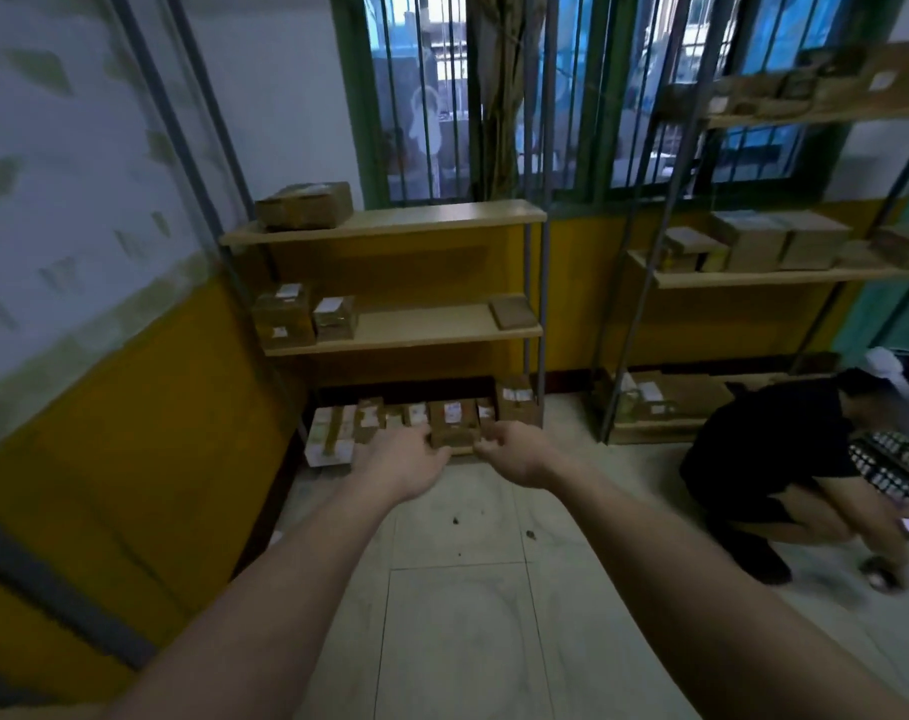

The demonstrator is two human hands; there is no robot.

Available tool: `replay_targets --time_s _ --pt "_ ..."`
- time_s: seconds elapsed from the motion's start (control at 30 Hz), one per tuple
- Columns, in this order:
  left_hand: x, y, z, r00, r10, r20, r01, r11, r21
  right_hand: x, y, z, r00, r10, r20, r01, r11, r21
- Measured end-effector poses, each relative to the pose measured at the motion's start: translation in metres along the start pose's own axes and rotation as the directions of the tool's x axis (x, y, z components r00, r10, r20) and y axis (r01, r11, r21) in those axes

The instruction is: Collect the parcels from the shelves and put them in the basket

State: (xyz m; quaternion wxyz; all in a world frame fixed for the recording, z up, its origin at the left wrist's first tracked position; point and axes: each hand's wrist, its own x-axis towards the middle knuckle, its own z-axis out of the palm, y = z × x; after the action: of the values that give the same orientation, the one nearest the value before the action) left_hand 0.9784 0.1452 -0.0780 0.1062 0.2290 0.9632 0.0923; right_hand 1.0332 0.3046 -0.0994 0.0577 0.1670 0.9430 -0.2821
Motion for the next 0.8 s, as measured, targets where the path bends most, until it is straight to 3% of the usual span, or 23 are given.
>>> replay_targets --time_s 0.37,0.53,0.8 --pt "0.207 0.036 -0.010 0.987 0.122 -0.105 -0.130 0.989 -0.071 0.186 0.052 -0.066 1.000 -0.008 -0.006 0.007 0.999 -0.035" --pt "0.310 0.021 0.005 0.995 0.093 -0.037 -0.096 0.992 -0.079 0.274 0.080 -0.073 0.996 0.085 0.026 -0.084 0.996 -0.020" --pt "0.489 0.034 0.018 0.982 0.163 0.094 -0.132 0.953 -0.272 0.421 0.119 -0.089 0.973 0.219 0.068 -0.222 0.974 0.040"
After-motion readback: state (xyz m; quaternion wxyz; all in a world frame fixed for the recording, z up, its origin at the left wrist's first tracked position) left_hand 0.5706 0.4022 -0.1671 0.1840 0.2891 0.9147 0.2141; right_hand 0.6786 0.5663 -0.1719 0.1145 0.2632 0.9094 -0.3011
